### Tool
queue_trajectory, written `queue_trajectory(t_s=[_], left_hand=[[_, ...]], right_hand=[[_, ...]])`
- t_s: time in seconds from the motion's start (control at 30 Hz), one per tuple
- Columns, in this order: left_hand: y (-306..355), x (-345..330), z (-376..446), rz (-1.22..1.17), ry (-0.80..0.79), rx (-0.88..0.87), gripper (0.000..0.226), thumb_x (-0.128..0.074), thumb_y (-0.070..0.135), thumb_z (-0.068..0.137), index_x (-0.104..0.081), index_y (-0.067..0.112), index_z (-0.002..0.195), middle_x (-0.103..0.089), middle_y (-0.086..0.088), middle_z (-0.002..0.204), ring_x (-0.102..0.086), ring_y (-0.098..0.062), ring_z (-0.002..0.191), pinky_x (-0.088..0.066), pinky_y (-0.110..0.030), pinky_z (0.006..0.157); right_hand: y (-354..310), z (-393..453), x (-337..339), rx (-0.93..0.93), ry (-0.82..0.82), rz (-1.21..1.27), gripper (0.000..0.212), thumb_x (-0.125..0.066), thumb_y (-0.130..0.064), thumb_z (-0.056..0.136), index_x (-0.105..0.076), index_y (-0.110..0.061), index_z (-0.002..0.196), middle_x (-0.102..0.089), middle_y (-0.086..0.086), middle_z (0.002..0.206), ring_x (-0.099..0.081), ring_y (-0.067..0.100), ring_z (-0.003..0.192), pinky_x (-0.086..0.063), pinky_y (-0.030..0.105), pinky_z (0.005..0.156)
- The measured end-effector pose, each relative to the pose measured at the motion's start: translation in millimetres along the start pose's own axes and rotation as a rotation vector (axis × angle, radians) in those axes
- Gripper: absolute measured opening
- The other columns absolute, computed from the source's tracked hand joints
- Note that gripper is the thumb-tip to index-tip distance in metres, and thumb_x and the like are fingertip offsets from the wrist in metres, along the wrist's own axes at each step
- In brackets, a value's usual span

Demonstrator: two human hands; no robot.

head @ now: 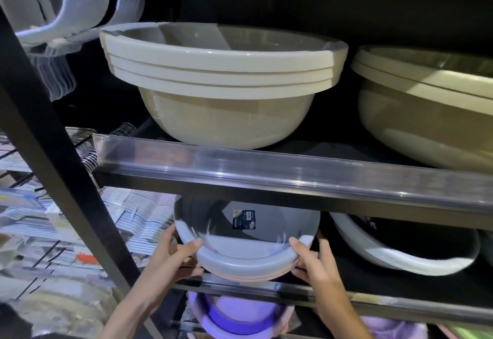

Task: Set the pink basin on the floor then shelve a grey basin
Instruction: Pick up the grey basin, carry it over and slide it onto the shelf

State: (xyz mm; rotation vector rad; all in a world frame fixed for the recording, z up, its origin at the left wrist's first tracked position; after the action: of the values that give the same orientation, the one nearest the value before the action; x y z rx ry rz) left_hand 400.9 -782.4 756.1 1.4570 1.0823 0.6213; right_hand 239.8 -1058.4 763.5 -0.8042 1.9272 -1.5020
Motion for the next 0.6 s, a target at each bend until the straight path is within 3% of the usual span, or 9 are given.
queue_trajectory(t_s=[0.13,0.23,0.37,0.5,0.6], left_hand=[[-6,5,5,0.025,-0.001,0.015,0.075,-0.091,0.052,0.067,-0.054,0.037,0.131,-0.079,-0.009,0.113,-0.077,-0.035,0.101,-0.063,-0.046,0.083],[-9,6,13,0.03,-0.003,0.01,0.079,-0.093,0.053,0.064,-0.056,0.026,0.129,-0.078,-0.017,0.11,-0.077,-0.038,0.101,-0.063,-0.047,0.083],[-7,5,25,0.062,0.013,0.009,0.076,-0.09,0.049,0.068,-0.056,0.011,0.124,-0.066,-0.038,0.107,-0.075,-0.042,0.1,-0.064,-0.046,0.08],[-7,2,38,0.049,0.055,0.049,0.085,-0.09,0.046,0.061,-0.05,-0.001,0.12,-0.066,-0.036,0.104,-0.078,-0.037,0.091,-0.065,-0.044,0.078],[-5,3,48,0.033,0.076,0.063,0.085,-0.091,0.04,0.059,-0.049,-0.007,0.115,-0.073,-0.029,0.091,-0.079,-0.03,0.082,-0.065,-0.041,0.075]], right_hand=[[-1,2,3,0.025,0.024,-0.012,0.039,-0.082,-0.038,0.084,-0.058,-0.011,0.098,-0.071,-0.005,0.061,-0.071,0.003,0.066,-0.058,0.035,0.076],[2,7,5,0.019,0.044,0.001,0.039,-0.082,-0.038,0.083,-0.064,-0.011,0.104,-0.076,-0.003,0.068,-0.075,0.008,0.073,-0.059,0.034,0.077],[2,22,7,-0.057,0.093,-0.018,0.036,-0.079,-0.029,0.087,-0.062,-0.006,0.11,-0.076,0.013,0.093,-0.074,0.024,0.091,-0.061,0.037,0.083],[-8,34,2,0.0,0.068,-0.023,0.036,-0.076,-0.021,0.089,-0.061,-0.032,0.121,-0.079,0.012,0.099,-0.072,0.021,0.087,-0.062,0.035,0.078],[-14,38,0,0.025,0.081,-0.029,0.043,-0.076,-0.026,0.09,-0.057,-0.037,0.127,-0.075,0.008,0.11,-0.072,0.023,0.099,-0.061,0.035,0.08]])
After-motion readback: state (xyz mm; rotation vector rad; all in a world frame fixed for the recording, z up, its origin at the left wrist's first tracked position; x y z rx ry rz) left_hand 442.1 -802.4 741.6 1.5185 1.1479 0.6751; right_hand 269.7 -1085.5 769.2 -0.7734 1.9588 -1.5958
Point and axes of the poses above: each hand's wrist, its own z-axis towards the middle knuckle, its own x-axis out of the back of the hand, y = z × x, the point moved 9 cm from there along z, towards the middle knuckle
